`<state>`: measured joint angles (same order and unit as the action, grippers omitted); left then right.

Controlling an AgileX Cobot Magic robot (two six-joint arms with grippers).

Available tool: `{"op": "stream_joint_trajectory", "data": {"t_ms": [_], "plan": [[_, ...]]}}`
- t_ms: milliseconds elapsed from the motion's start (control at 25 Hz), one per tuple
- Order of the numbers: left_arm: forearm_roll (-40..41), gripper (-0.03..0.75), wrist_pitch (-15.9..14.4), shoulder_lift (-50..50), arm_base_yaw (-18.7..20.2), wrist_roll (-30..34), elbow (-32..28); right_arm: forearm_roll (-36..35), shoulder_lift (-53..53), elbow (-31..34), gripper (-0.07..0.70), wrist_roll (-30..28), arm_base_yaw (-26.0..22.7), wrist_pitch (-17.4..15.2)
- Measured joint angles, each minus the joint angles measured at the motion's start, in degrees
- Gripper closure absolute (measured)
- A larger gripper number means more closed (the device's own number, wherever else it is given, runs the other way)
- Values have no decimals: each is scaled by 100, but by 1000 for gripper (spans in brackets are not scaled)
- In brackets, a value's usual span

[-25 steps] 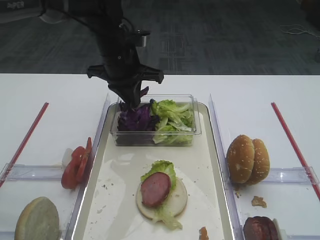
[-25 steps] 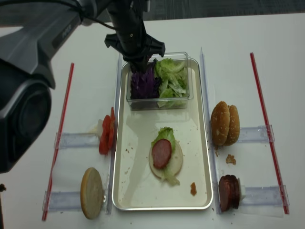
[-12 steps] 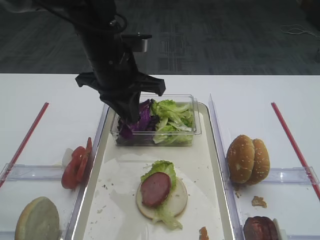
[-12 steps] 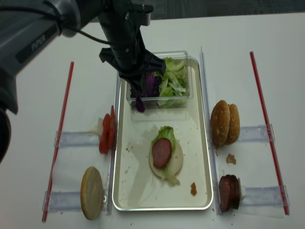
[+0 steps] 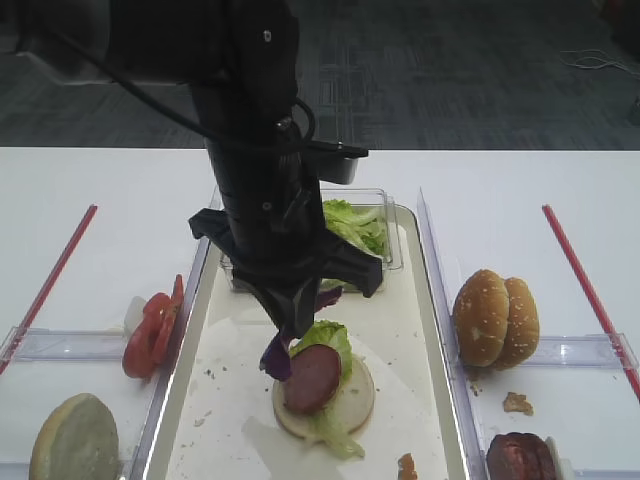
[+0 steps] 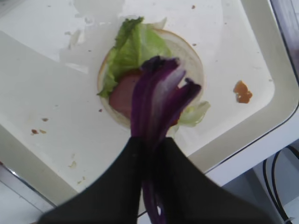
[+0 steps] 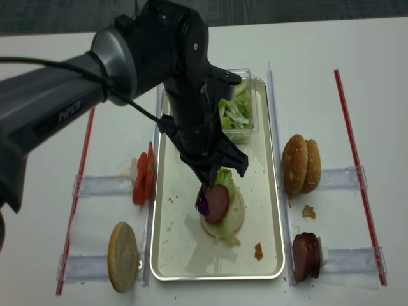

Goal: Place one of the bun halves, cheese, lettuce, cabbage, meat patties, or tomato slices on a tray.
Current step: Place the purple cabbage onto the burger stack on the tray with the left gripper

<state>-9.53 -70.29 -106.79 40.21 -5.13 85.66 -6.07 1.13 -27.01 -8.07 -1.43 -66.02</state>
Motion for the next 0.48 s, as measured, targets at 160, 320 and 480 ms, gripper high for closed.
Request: {"op": "stream_joint_trajectory", "data": {"t_ms": [160, 320, 480], "plan": [[0, 638, 13, 0, 145, -22, 0, -9, 0, 0, 219, 0, 0, 0], [0, 638, 22, -48, 161, -32, 0, -9, 0, 0, 220, 0, 0, 0], [0, 638, 253, -201, 161, -34, 0, -9, 0, 0, 219, 0, 0, 0]]}}
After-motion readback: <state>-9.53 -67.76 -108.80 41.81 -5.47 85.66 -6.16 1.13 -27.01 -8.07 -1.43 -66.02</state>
